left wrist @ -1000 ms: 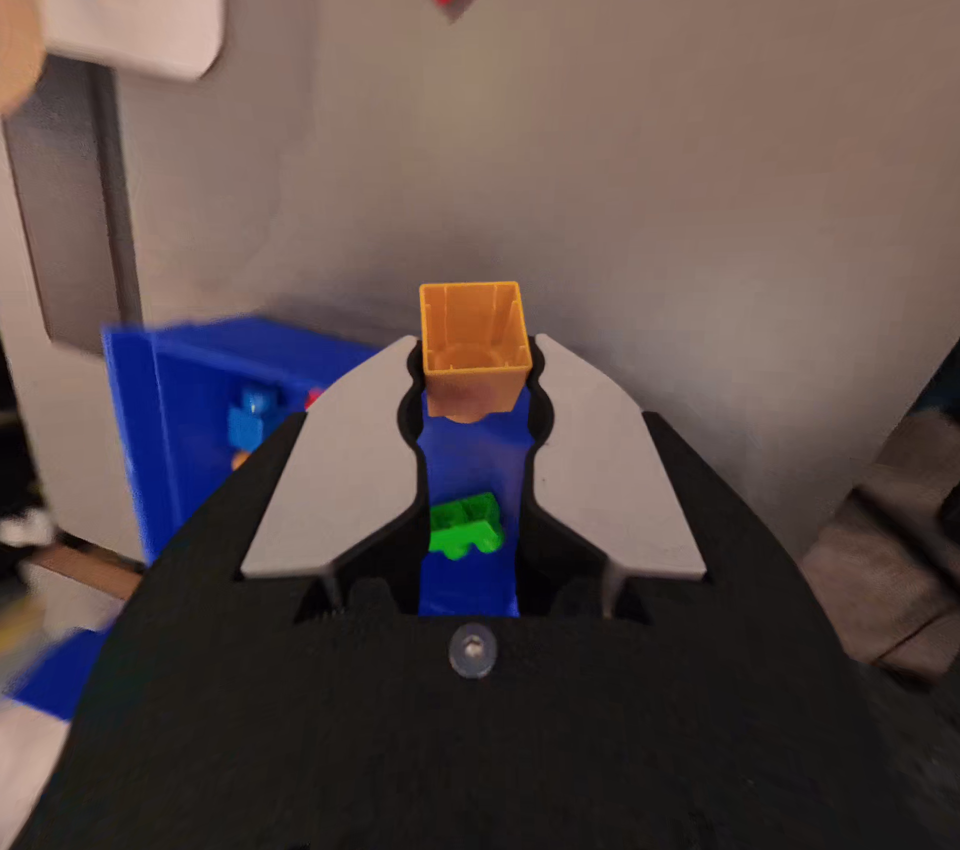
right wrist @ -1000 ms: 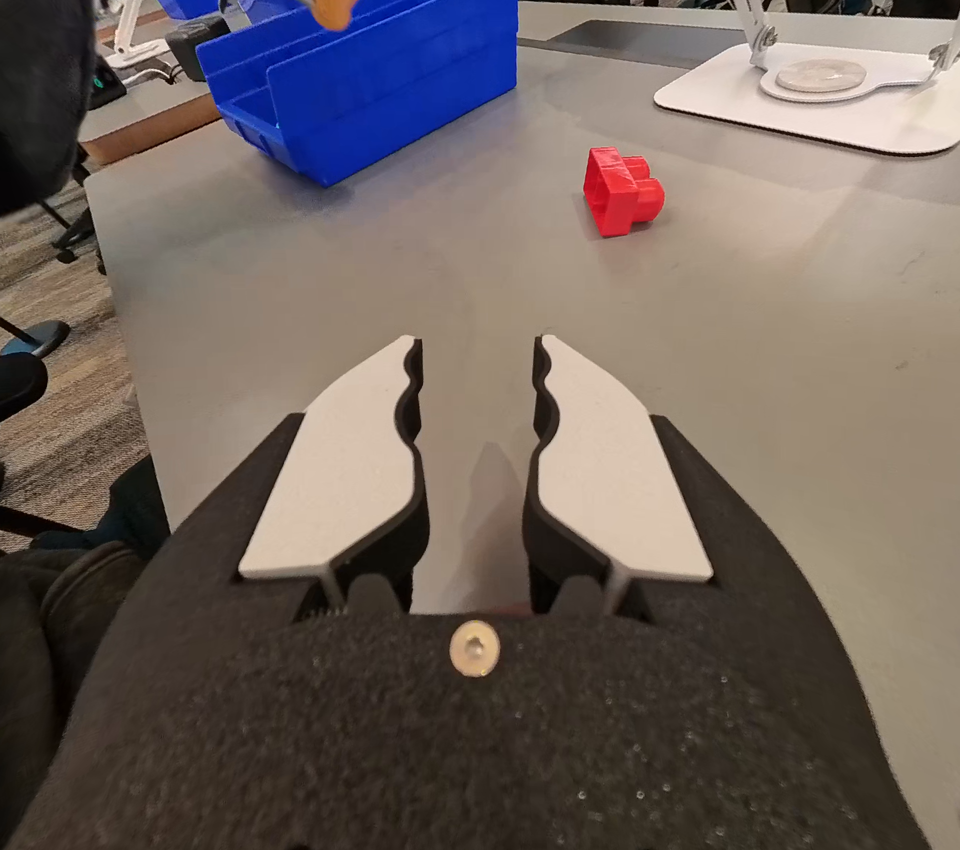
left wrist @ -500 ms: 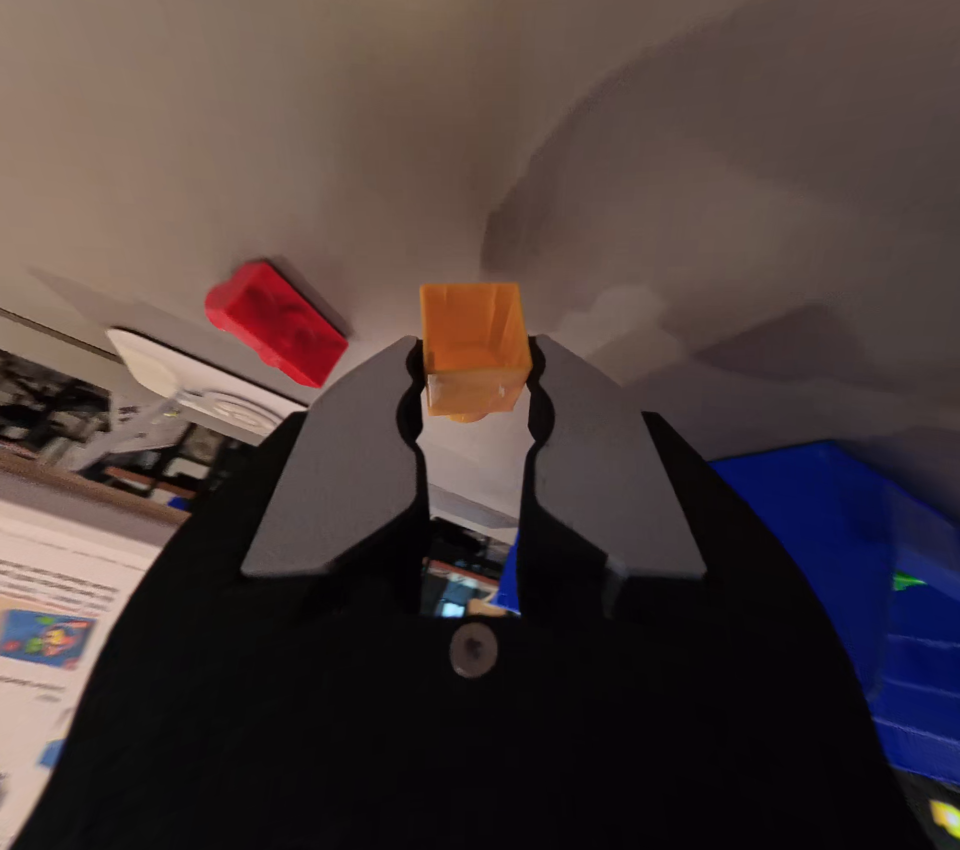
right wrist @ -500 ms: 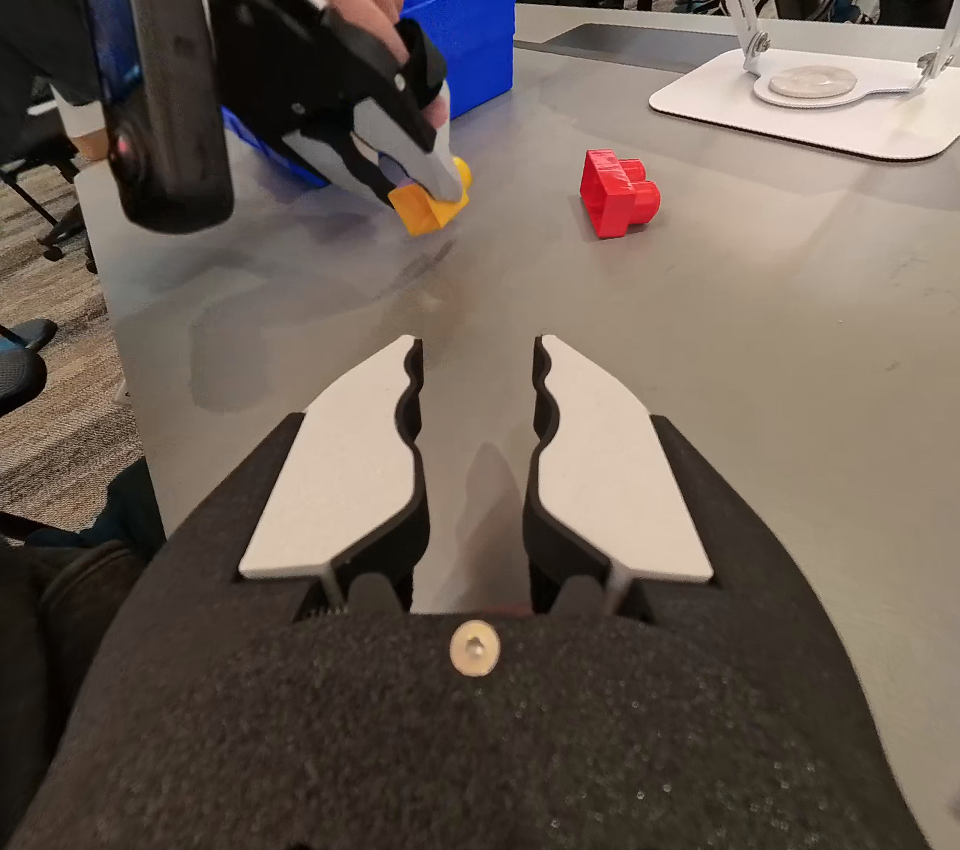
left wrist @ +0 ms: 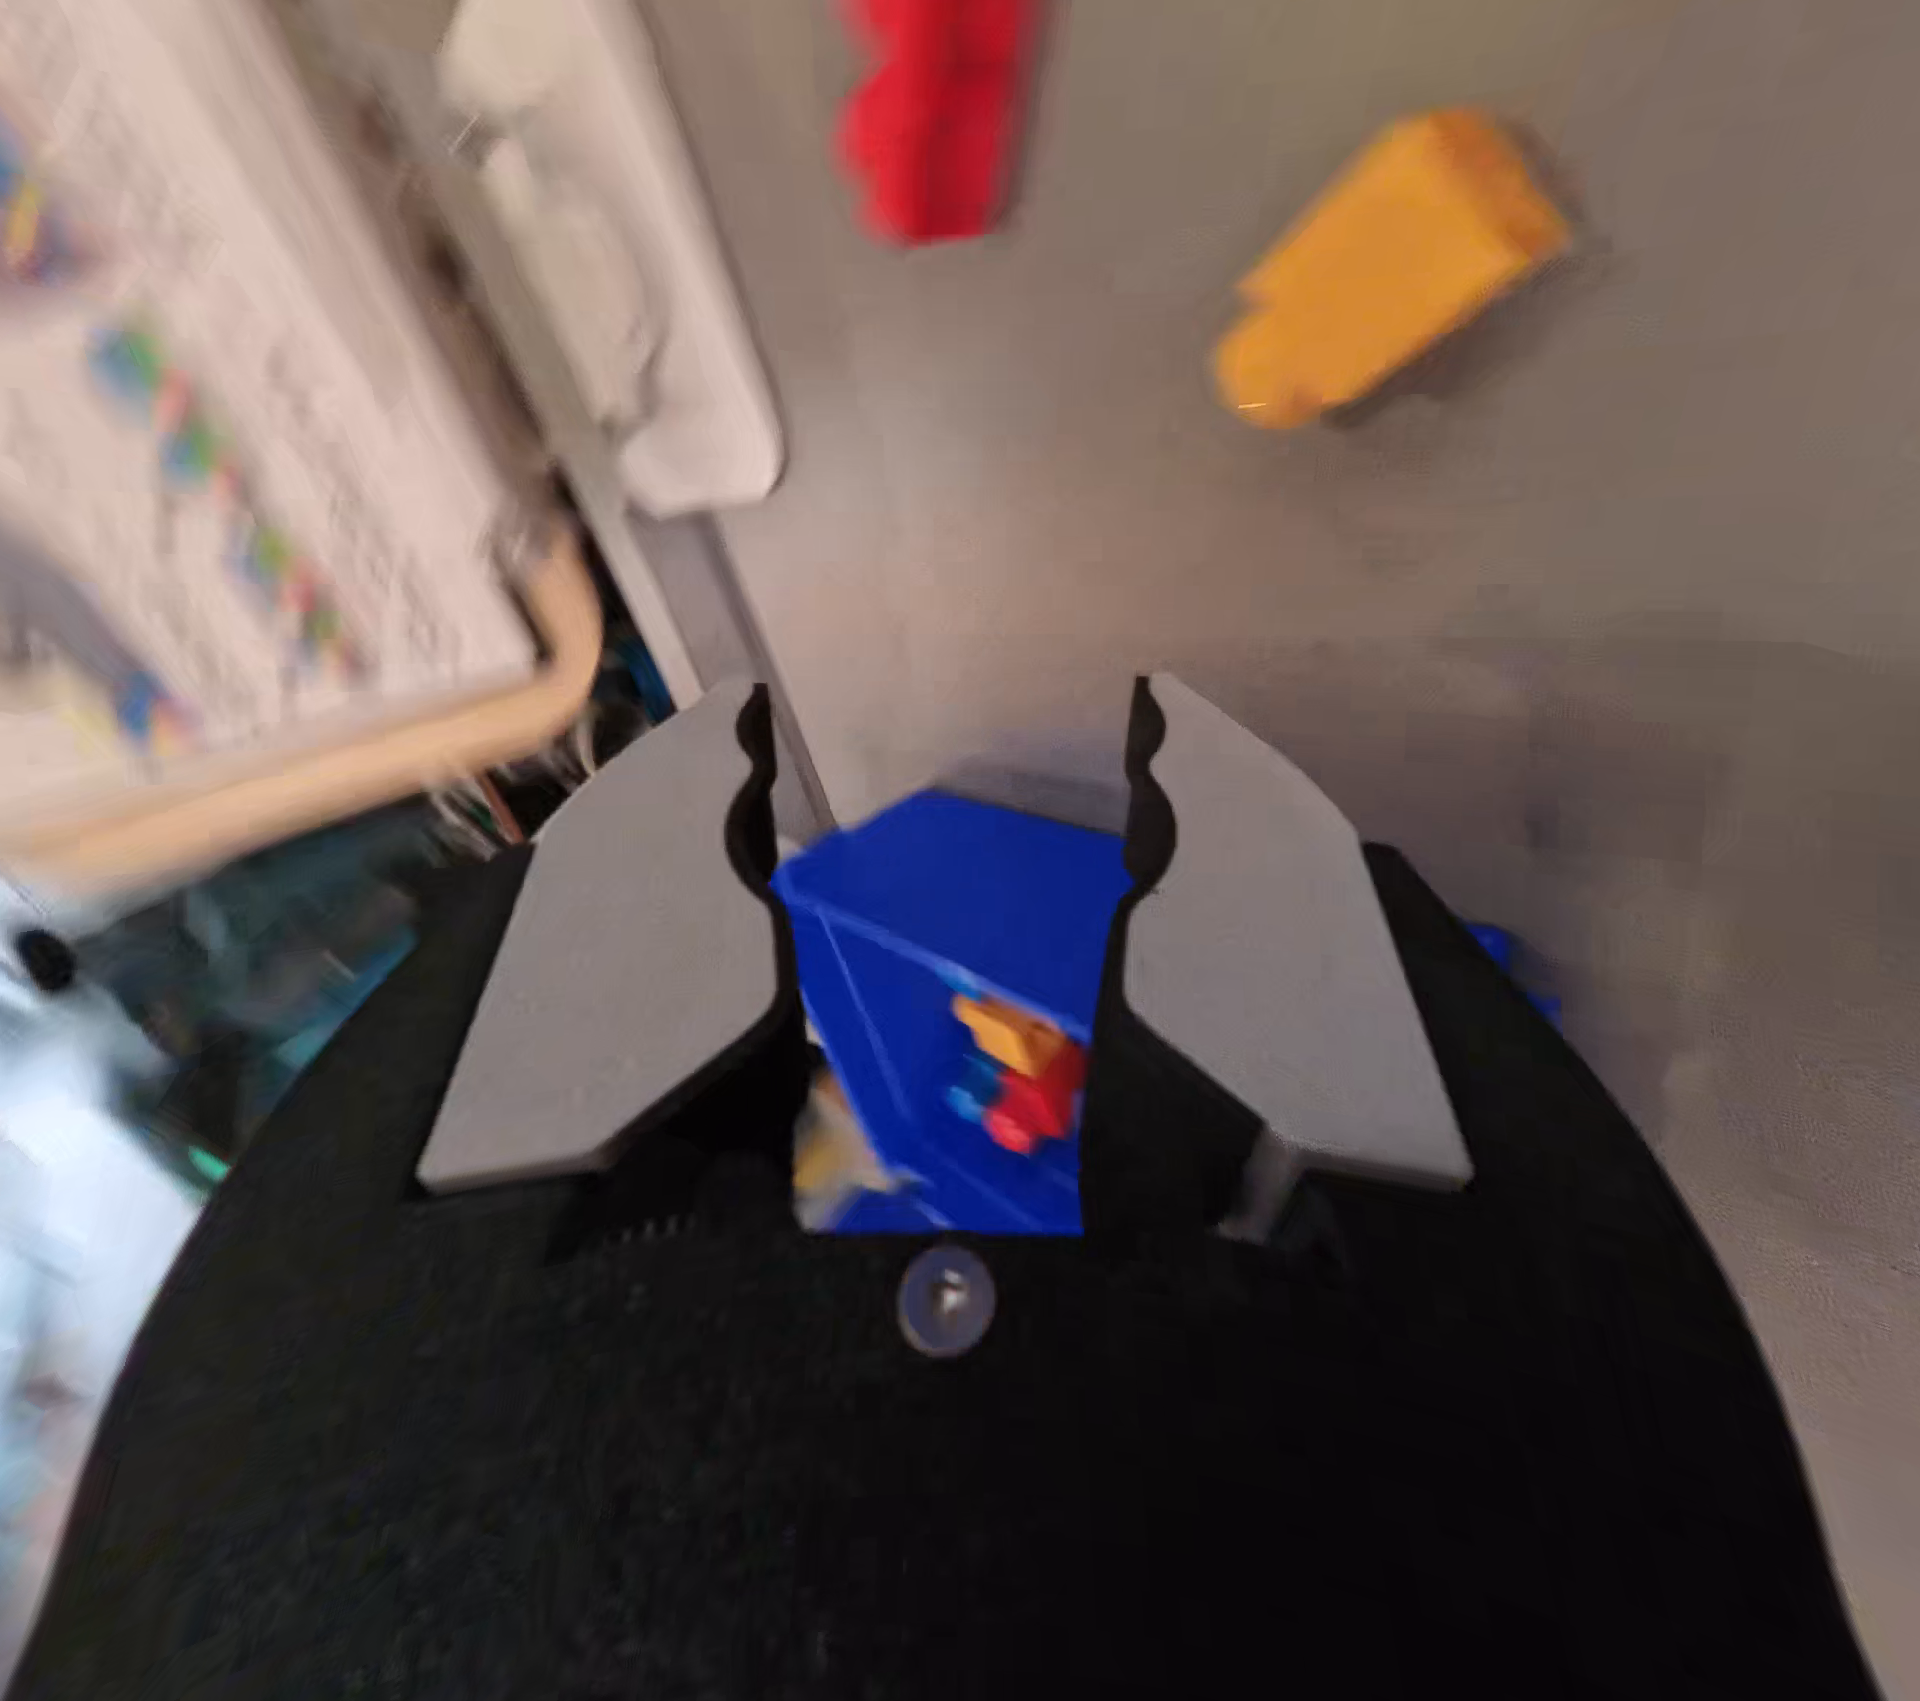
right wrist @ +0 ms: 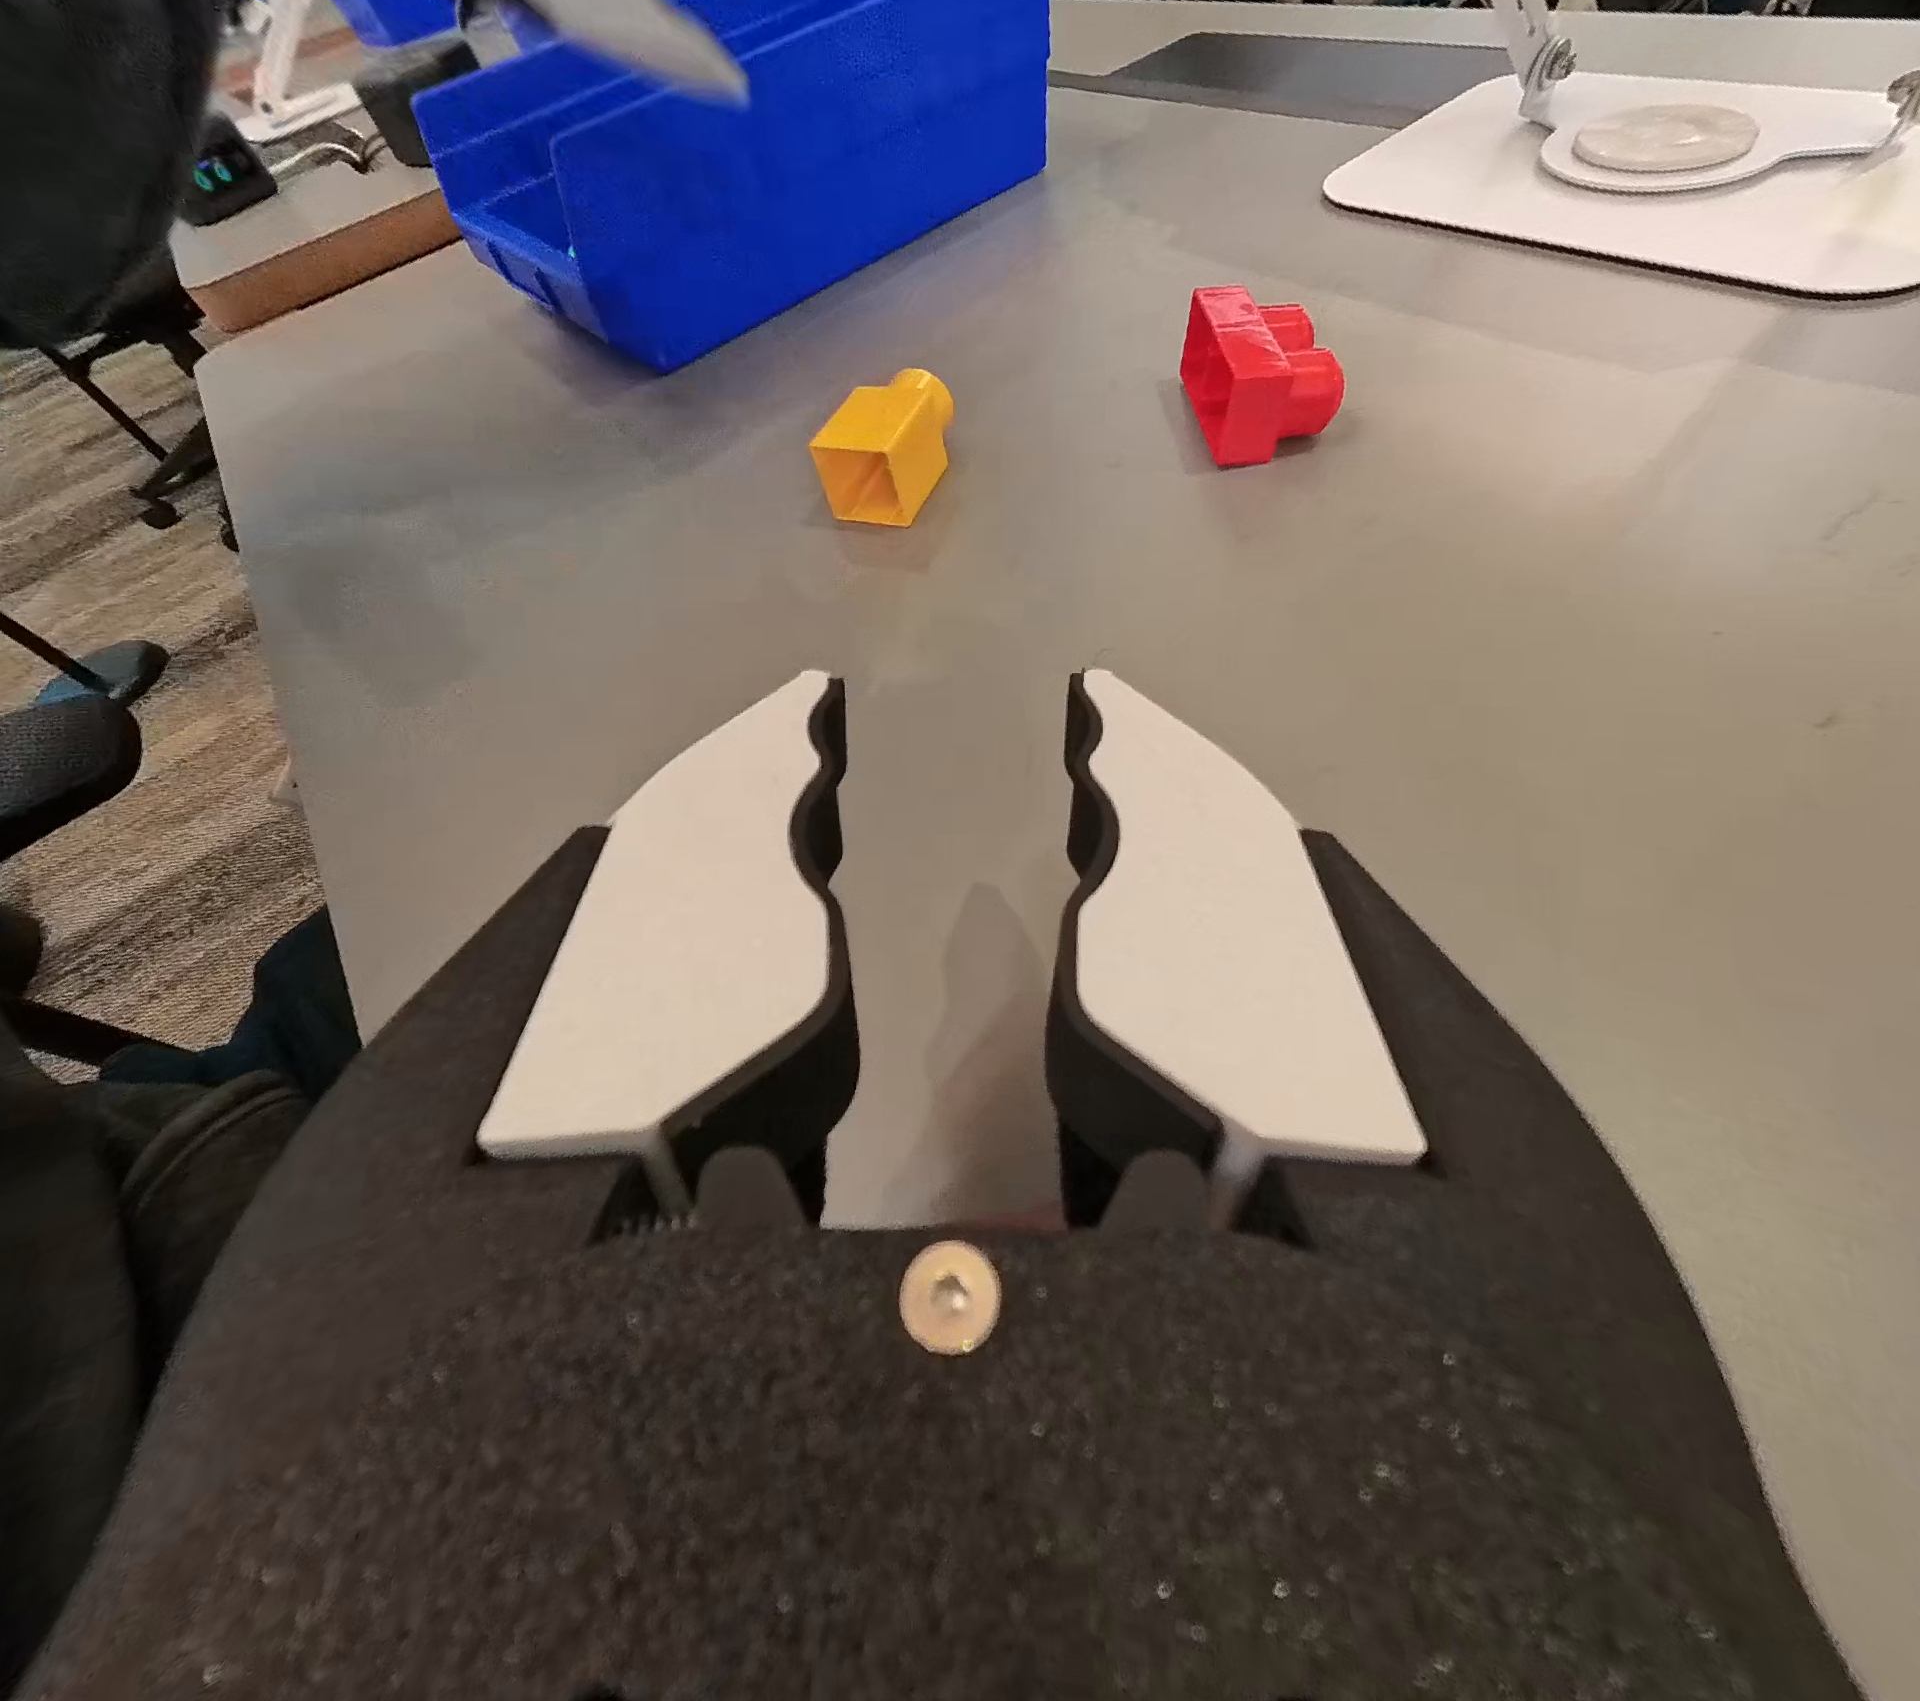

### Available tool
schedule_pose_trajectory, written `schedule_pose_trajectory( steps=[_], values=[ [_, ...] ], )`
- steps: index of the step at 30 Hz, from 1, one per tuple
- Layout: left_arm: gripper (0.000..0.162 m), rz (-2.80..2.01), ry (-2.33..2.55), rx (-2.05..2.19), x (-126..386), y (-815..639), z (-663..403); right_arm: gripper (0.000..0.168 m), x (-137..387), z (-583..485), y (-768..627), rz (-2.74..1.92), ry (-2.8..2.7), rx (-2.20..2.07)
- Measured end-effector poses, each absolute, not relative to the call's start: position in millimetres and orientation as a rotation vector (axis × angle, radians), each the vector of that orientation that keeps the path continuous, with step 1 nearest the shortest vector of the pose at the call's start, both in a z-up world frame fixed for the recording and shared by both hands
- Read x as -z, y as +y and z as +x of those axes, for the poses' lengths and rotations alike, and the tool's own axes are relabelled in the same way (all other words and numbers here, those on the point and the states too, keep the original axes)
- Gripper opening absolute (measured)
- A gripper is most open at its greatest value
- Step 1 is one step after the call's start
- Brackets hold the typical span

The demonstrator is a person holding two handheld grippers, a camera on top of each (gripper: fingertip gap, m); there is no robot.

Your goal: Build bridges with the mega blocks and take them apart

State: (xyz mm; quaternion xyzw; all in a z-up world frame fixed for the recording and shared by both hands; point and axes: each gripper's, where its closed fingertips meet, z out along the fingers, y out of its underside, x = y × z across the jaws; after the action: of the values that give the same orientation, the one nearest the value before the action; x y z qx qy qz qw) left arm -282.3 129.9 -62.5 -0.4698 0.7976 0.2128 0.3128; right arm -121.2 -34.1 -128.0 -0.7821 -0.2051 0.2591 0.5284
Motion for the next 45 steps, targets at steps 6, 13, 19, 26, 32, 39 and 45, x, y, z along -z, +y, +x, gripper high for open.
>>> schedule_pose_trajectory(
  steps=[6, 13, 19, 26, 32, 39, 45],
  values=[
    [0.076, -2.016, 1.037, -0.082, -13, 213, -407, 0.041, 130, -122, -33, -1.887, -0.494, -0.624],
    [0.066, -2.477, 0.802, 0.03, 78, 261, -490, 0.041, 133, -124, -33, -1.907, -0.506, -0.625],
    [0.068, -2.263, 1.696, -0.486, 130, 267, -496, 0.04, 132, -123, -33, -1.901, -0.497, -0.628],
    [0.067, -2.12, 2.25, -0.796, 162, 278, -530, 0.04, 134, -122, -31, -1.911, -0.489, -0.617],
    [0.063, -2.098, 2.404, -0.881, 175, 290, -546, 0.04, 135, -120, -29, -1.924, -0.466, -0.625],
    [0.037, -2.201, 2.368, -0.849, 178, 281, -556, 0.039, 134, -117, -28, -1.922, -0.432, -0.667],
    [0.037, -2.287, 1.979, -0.634, 100, 249, -510, 0.039, 135, -118, -28, -1.927, -0.441, -0.682]
  ],
)
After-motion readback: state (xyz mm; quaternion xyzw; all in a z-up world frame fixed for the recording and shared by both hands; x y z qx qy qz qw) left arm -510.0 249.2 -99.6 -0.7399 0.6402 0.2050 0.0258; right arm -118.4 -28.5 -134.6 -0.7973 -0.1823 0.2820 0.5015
